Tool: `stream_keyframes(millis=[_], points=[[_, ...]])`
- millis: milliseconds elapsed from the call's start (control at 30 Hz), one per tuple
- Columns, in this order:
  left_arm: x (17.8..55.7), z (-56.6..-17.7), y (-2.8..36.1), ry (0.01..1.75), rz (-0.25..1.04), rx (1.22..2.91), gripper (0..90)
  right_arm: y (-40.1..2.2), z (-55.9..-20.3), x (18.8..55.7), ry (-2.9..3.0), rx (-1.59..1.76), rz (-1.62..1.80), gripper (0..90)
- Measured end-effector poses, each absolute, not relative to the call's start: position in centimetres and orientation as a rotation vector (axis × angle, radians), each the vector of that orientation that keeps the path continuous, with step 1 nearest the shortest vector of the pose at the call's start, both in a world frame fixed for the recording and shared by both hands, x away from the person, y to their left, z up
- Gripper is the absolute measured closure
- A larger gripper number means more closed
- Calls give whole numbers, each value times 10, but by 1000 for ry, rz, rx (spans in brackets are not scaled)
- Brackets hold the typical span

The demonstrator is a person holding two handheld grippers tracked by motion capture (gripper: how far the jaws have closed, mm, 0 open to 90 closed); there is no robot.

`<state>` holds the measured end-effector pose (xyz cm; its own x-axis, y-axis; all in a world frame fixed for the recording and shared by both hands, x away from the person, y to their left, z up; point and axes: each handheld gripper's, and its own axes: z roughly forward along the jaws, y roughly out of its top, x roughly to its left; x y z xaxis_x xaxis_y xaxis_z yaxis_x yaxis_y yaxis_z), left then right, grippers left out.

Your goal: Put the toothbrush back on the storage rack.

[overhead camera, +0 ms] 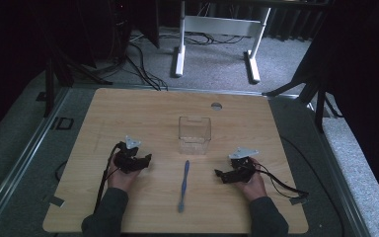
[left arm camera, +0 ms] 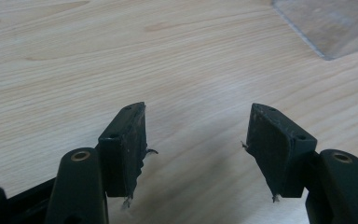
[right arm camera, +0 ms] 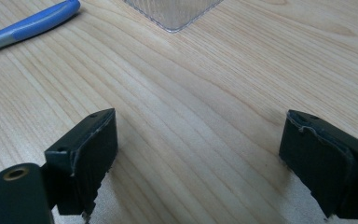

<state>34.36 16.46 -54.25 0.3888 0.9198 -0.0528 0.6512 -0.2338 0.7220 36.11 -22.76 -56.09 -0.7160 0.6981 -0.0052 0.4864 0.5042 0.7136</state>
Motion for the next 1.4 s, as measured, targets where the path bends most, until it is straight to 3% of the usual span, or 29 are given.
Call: stream_keyframes(millis=[1000,1400], points=[[305,-506,104,1185,410,2060,397,-228,-561,361,2447,1012,1024,109],[302,-505,79,1237,286,2143,454,-227,-561,361,2443,1017,1022,109]])
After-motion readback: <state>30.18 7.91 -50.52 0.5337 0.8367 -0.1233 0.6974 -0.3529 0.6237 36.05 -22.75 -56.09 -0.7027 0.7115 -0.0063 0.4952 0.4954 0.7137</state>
